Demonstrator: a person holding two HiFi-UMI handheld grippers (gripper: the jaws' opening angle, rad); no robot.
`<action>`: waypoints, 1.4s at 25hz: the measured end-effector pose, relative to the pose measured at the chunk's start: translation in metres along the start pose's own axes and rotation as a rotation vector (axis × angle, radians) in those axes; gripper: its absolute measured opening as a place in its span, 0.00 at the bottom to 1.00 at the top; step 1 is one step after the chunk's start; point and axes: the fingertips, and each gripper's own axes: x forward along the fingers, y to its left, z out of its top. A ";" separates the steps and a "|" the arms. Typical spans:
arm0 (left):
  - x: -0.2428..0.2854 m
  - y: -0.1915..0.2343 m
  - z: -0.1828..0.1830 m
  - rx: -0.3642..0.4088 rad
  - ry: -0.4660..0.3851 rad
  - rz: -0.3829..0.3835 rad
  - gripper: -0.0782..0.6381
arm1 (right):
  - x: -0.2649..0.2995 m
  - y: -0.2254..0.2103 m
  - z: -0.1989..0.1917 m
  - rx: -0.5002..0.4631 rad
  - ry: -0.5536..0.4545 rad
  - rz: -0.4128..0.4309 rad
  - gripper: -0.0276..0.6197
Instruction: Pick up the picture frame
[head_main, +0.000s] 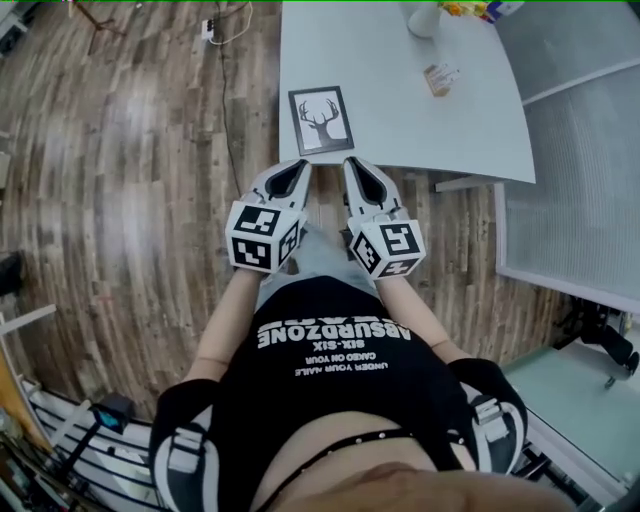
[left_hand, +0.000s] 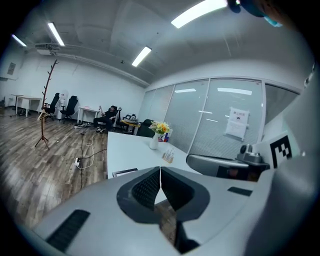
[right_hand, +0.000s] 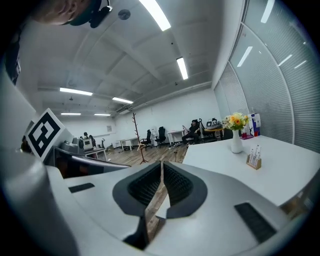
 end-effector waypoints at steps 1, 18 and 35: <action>0.013 0.008 0.001 0.005 0.020 0.006 0.14 | 0.013 -0.010 -0.001 -0.012 0.016 -0.001 0.07; 0.162 0.110 -0.011 -0.016 0.247 0.110 0.14 | 0.160 -0.132 -0.067 -0.014 0.268 -0.015 0.17; 0.219 0.166 -0.103 -0.090 0.380 0.331 0.31 | 0.203 -0.189 -0.176 -0.021 0.557 -0.042 0.21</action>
